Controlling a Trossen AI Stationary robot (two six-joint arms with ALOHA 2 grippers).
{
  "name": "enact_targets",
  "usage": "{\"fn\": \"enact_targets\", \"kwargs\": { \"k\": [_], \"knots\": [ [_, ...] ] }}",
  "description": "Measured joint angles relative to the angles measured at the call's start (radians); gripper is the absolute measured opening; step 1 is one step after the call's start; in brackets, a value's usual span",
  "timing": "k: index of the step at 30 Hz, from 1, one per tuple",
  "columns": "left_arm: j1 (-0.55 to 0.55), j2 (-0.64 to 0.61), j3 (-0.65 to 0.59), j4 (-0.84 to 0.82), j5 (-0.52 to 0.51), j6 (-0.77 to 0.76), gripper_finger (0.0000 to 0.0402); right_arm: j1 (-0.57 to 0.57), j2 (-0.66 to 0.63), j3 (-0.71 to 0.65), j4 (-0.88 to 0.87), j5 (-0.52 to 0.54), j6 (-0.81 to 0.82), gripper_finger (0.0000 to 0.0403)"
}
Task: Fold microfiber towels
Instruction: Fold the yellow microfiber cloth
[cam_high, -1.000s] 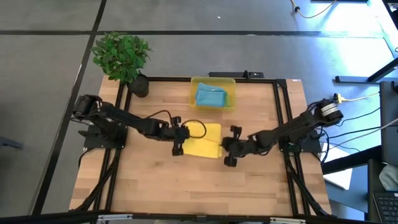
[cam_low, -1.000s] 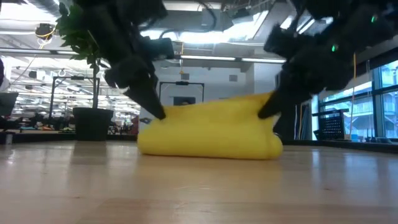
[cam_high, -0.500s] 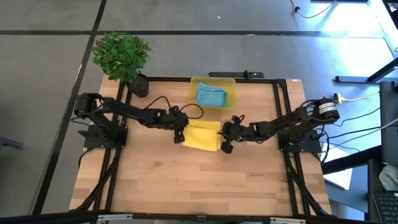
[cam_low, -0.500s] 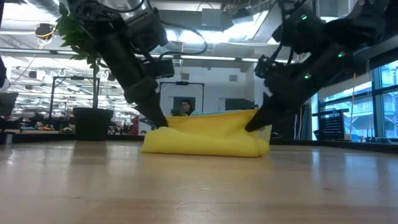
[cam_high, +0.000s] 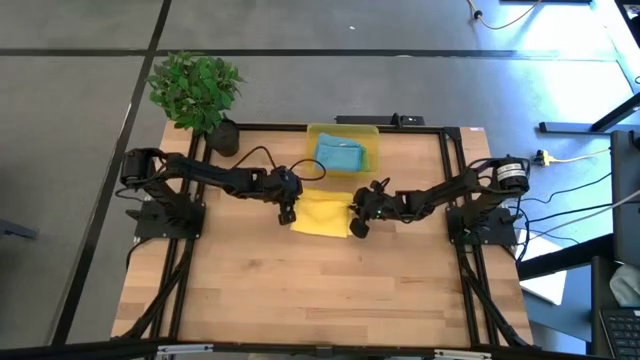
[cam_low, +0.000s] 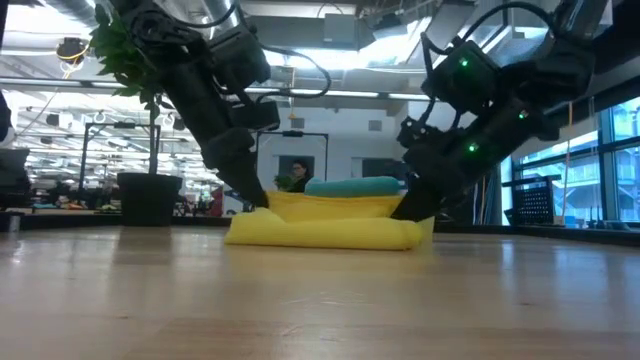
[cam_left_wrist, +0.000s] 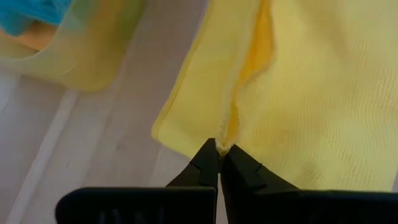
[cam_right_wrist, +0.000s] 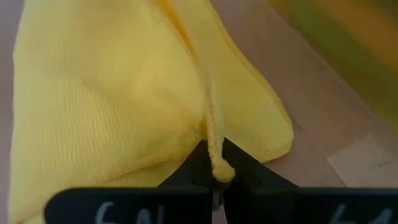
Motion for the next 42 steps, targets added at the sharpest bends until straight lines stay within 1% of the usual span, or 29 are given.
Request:
{"fn": "enact_targets", "kwargs": {
  "k": [3, 7, 10, 13, 17, 20, 23, 24, 26, 29, 32, 34, 38, 42],
  "knots": [
    [-0.001, 0.000, 0.000, 0.002, 0.002, 0.005, 0.0003, 0.000, -0.004, 0.000, 0.034, 0.000, -0.008, 0.0029],
    [-0.001, 0.000, 0.000, 0.001, -0.006, 0.032, 0.0033, 0.000, -0.020, 0.000, 0.035, 0.000, -0.023, 0.0056],
    [-0.001, -0.006, 0.000, -0.007, -0.043, 0.037, 0.0060, 0.000, -0.039, 0.001, 0.035, -0.004, -0.021, 0.0084],
    [-0.001, -0.034, 0.001, -0.023, -0.097, 0.041, 0.0077, 0.000, -0.072, 0.001, 0.016, -0.002, -0.025, 0.0112],
    [-0.001, -0.104, 0.001, -0.057, -0.130, 0.045, 0.0082, 0.001, -0.153, 0.001, -0.077, 0.030, -0.028, 0.0142],
    [-0.007, -0.161, 0.001, -0.061, -0.125, 0.042, 0.0079, 0.001, -0.216, 0.001, -0.122, 0.035, -0.029, 0.0151],
    [-0.036, -0.187, 0.000, -0.012, -0.076, 0.024, 0.0078, 0.027, -0.245, 0.001, -0.086, 0.031, -0.056, 0.0150],
    [-0.053, -0.187, -0.005, 0.035, -0.061, 0.024, 0.0078, 0.039, -0.244, 0.001, -0.066, 0.022, -0.063, 0.0147],
    [-0.094, -0.182, -0.038, 0.143, -0.054, 0.025, 0.0078, 0.063, -0.233, 0.001, -0.013, 0.006, -0.083, 0.0139],
    [-0.139, -0.151, -0.110, 0.356, -0.050, 0.026, 0.0078, 0.094, -0.193, 0.001, 0.047, 0.007, -0.098, 0.0123],
    [-0.148, -0.105, -0.165, 0.522, -0.053, 0.025, 0.0078, 0.108, -0.141, 0.001, 0.126, 0.007, -0.108, 0.0106],
    [-0.135, -0.063, -0.184, 0.561, -0.055, 0.018, 0.0078, 0.108, -0.094, 0.001, 0.194, 0.007, -0.107, 0.0095],
    [-0.096, 0.050, -0.182, 0.623, -0.053, -0.003, 0.0078, 0.100, 0.009, 0.001, 0.306, 0.009, -0.105, 0.0076],
    [-0.050, 0.146, -0.182, 0.658, -0.054, -0.018, 0.0078, 0.077, 0.084, 0.001, 0.349, 0.009, -0.062, 0.0061]
  ]
}}
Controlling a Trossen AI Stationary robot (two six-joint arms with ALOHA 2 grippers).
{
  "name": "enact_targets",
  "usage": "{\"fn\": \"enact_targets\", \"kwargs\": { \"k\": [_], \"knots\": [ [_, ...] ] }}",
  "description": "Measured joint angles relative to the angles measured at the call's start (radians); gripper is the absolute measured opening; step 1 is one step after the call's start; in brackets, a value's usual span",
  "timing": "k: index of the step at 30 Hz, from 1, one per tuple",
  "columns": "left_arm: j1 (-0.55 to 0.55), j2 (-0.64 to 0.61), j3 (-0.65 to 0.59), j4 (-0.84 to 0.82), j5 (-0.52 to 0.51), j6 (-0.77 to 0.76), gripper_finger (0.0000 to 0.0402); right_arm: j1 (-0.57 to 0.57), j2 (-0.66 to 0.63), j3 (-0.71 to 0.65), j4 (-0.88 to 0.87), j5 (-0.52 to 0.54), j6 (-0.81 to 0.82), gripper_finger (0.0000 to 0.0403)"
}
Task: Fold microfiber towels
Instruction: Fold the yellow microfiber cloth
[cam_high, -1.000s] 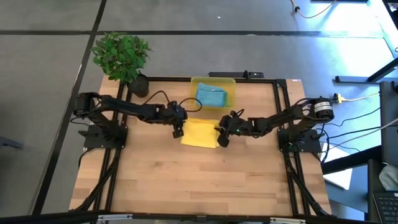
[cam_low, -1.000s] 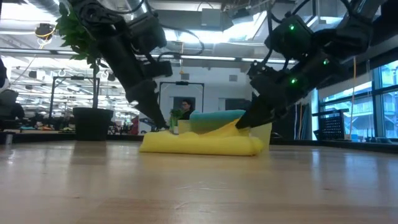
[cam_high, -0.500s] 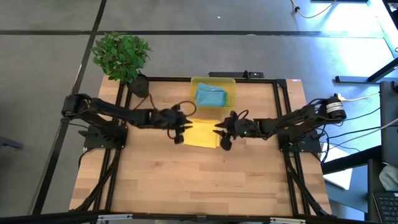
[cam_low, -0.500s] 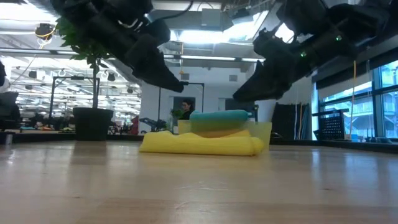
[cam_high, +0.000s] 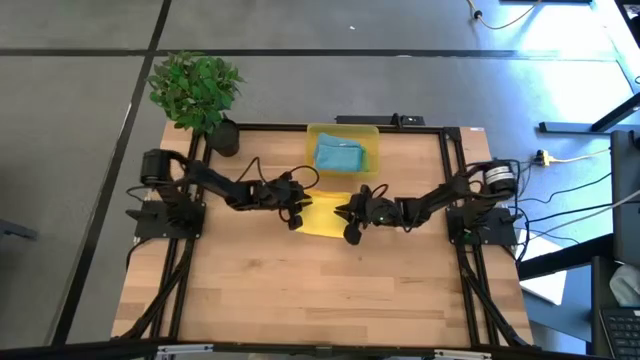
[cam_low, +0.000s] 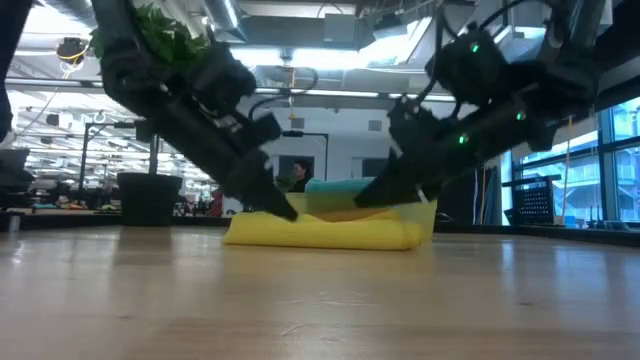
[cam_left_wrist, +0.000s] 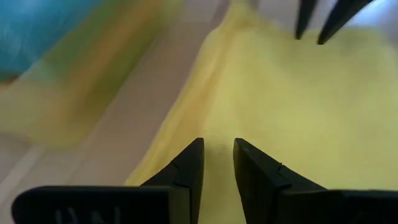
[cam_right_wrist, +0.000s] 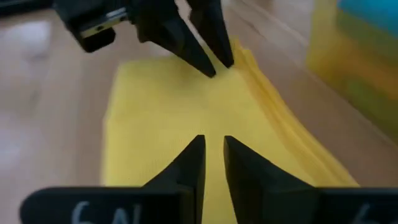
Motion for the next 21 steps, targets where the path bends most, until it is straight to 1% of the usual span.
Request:
{"fn": "enact_targets", "kwargs": {
  "k": [2, 6, 10, 16, 21],
  "knots": [
    [0.022, 0.038, 0.000, 0.017, -0.015, -0.018, 0.0078, -0.011, 0.027, 0.000, 0.002, 0.001, 0.021, 0.0055],
    [0.051, 0.077, 0.000, 0.021, -0.082, -0.067, 0.0078, -0.029, 0.078, 0.000, -0.012, 0.000, 0.062, 0.0048],
    [0.059, 0.078, 0.000, 0.028, -0.084, -0.071, 0.0078, -0.040, 0.119, 0.001, -0.002, 0.000, 0.085, 0.0043],
    [0.040, 0.016, 0.000, 0.026, -0.083, -0.065, 0.0078, -0.044, 0.130, 0.002, 0.001, -0.005, 0.084, 0.0030],
    [0.013, -0.077, 0.002, -0.025, -0.084, -0.047, 0.0078, -0.044, 0.128, 0.002, -0.003, -0.024, 0.082, 0.0019]
  ]
}}
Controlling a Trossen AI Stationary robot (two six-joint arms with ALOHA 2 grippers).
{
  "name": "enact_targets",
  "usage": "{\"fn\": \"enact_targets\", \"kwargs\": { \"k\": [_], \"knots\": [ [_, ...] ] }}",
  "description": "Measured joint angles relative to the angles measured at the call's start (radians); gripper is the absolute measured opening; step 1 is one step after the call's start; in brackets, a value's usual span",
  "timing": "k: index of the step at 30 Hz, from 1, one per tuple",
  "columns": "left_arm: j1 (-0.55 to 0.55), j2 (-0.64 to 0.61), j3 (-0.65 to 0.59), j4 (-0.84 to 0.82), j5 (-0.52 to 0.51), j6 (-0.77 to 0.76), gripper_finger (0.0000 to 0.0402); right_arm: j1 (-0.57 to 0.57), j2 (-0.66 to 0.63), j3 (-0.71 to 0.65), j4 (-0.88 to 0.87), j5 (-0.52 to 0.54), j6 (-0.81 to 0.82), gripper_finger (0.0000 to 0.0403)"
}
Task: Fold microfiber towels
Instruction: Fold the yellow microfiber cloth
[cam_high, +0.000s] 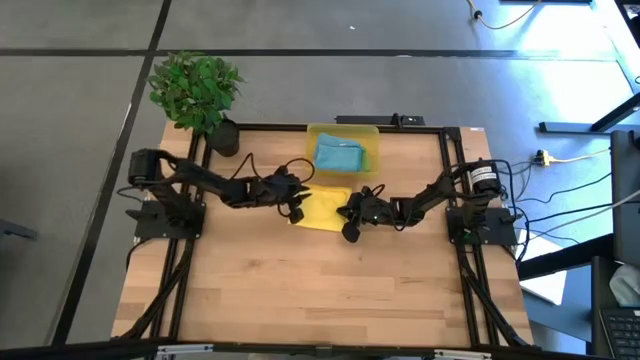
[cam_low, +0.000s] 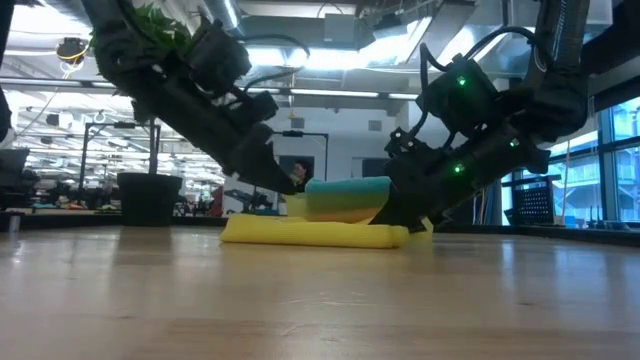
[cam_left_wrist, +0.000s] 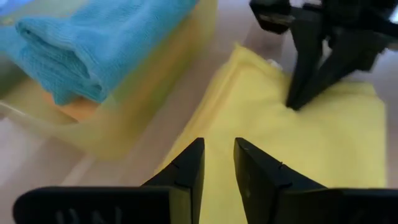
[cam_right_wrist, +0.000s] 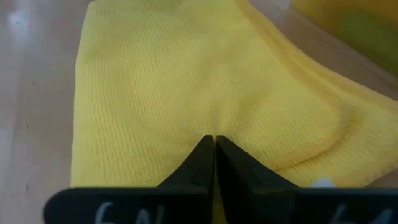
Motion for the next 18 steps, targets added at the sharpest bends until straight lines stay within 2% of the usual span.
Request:
{"fn": "enact_targets", "kwargs": {
  "k": [6, 10, 18],
  "knots": [
    [-0.078, -0.037, -0.001, -0.135, -0.004, -0.040, 0.0078, 0.000, 0.000, 0.000, -0.006, -0.011, 0.000, 0.0018],
    [-0.134, -0.022, -0.001, -0.179, -0.052, -0.049, 0.0078, 0.001, 0.000, 0.000, -0.006, -0.036, 0.000, 0.0017],
    [-0.132, -0.022, -0.001, -0.319, -0.055, -0.122, 0.0078, 0.000, 0.000, -0.001, -0.007, -0.068, 0.007, 0.0017]
  ]
}}
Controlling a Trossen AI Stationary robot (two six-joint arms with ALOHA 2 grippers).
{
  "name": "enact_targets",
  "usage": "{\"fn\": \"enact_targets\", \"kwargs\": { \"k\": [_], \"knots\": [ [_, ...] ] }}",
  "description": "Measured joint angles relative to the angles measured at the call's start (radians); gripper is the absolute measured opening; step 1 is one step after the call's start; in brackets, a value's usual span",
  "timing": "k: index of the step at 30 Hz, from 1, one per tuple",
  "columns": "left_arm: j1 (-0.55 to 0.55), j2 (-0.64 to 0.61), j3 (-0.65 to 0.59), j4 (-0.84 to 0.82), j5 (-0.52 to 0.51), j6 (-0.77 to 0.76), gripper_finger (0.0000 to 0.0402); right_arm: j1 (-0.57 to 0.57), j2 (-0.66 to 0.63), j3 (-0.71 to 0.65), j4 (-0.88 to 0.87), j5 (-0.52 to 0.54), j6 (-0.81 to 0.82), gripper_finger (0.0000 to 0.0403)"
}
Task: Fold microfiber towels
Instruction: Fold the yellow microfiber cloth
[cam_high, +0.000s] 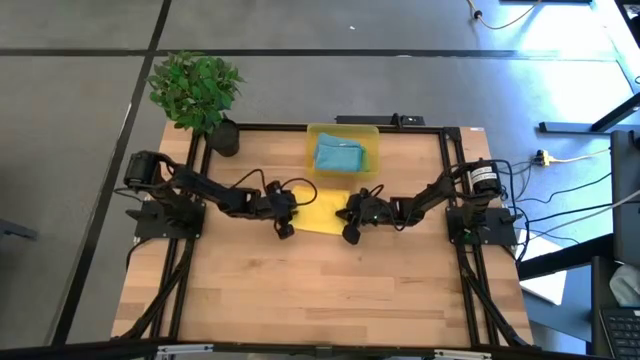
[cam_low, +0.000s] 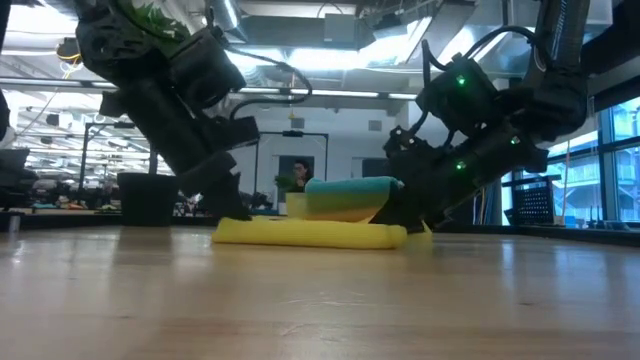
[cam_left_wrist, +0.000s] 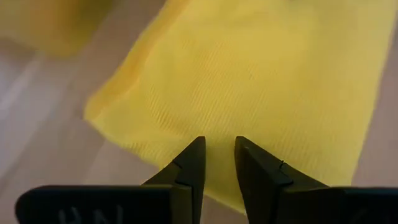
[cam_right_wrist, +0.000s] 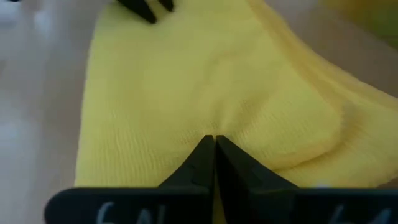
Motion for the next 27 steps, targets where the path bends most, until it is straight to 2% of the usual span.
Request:
{"fn": "enact_targets", "kwargs": {
  "k": [4, 6, 12, 17, 27],
  "knots": [
    [-0.002, -0.001, 0.000, -0.035, 0.089, -0.026, 0.0078, 0.009, 0.000, 0.000, 0.000, -0.090, 0.000, 0.0015],
    [-0.008, -0.017, 0.000, -0.041, 0.101, -0.024, 0.0078, 0.022, 0.000, 0.000, 0.000, -0.117, -0.003, 0.0015],
    [-0.039, -0.099, 0.000, 0.046, -0.054, 0.023, 0.0078, 0.053, 0.000, 0.000, -0.001, -0.150, -0.025, 0.0014],
    [-0.054, -0.091, 0.001, 0.095, -0.068, 0.050, 0.0078, 0.055, 0.000, 0.000, 0.000, -0.150, -0.007, 0.0014],
    [-0.018, 0.031, 0.000, 0.059, -0.071, 0.051, 0.0078, 0.055, 0.001, 0.000, 0.000, -0.148, -0.006, 0.0014]
  ]
}}
